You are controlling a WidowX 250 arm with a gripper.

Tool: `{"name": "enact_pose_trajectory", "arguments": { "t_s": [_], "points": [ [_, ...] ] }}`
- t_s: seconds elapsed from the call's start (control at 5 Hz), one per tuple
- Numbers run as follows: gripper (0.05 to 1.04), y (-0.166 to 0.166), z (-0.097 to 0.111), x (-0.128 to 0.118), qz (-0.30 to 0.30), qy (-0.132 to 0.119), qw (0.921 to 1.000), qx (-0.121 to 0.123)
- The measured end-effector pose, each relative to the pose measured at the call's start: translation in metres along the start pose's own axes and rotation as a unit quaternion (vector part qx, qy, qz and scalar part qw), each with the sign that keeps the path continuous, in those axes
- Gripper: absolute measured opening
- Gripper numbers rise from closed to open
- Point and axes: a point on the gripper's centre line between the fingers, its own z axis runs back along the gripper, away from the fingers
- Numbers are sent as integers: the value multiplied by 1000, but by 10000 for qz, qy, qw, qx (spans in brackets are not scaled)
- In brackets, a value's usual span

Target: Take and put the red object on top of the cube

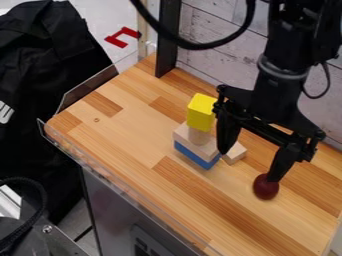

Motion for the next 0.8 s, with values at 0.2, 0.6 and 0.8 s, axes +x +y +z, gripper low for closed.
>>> {"name": "enact_pose_trajectory", "arguments": {
  "t_s": [0.2,0.6,0.8],
  "points": [
    [999,1,-6,-3,6,133,9999,36],
    [999,-51,-18,12,-622,-21,9975,-320],
    [999,-52,-17,17,-453,-84,9986,-244]
  ]
}}
